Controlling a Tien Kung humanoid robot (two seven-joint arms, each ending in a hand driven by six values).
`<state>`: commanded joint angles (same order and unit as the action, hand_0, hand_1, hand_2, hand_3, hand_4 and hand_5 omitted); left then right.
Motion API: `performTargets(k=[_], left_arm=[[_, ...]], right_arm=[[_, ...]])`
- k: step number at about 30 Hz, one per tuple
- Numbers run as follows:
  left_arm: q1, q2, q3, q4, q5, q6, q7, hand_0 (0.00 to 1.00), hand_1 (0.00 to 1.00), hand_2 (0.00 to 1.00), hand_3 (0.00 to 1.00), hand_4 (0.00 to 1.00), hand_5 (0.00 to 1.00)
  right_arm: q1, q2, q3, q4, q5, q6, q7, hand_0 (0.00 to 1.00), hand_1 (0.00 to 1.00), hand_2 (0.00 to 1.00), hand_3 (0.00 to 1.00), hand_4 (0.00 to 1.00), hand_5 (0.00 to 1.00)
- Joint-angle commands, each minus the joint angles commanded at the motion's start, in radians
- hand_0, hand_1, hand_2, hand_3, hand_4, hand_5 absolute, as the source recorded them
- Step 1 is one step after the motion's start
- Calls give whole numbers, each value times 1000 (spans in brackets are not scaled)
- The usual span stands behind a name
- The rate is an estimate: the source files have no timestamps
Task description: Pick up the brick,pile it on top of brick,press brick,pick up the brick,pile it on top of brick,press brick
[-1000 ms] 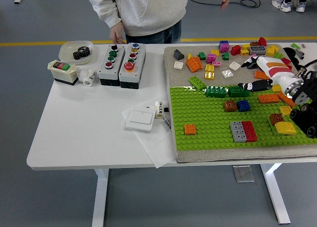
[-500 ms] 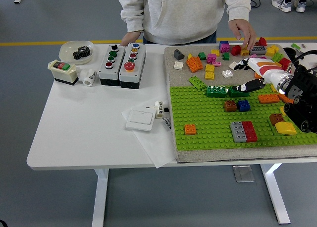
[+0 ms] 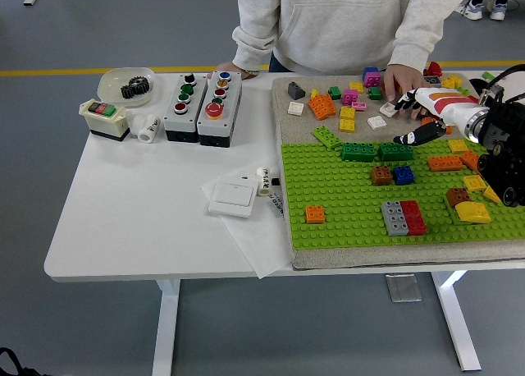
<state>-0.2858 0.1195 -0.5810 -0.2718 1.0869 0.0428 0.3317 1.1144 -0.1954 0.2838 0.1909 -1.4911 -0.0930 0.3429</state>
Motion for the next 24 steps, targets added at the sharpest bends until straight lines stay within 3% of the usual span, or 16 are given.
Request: performTargets(k=[20,21,24], left_arm=[[-11,-4,-10,1,18,1,-2,766,751,762,595,667,599],[-12,-4,-10,1,19,0,-2,769,752,763,595,667,595],[-13,-5,-13,1,25,-1,-2,769,752,763,595,667,595]], right_arm=[[-47,36,-17,18,17,-22,12,747,737,747,686,863,385],[-51,36,-11,18,13,-21,10,753,737,749,651,801,495],[-61,36,1,18,6,-21,9,753,737,749,651,801,495]])
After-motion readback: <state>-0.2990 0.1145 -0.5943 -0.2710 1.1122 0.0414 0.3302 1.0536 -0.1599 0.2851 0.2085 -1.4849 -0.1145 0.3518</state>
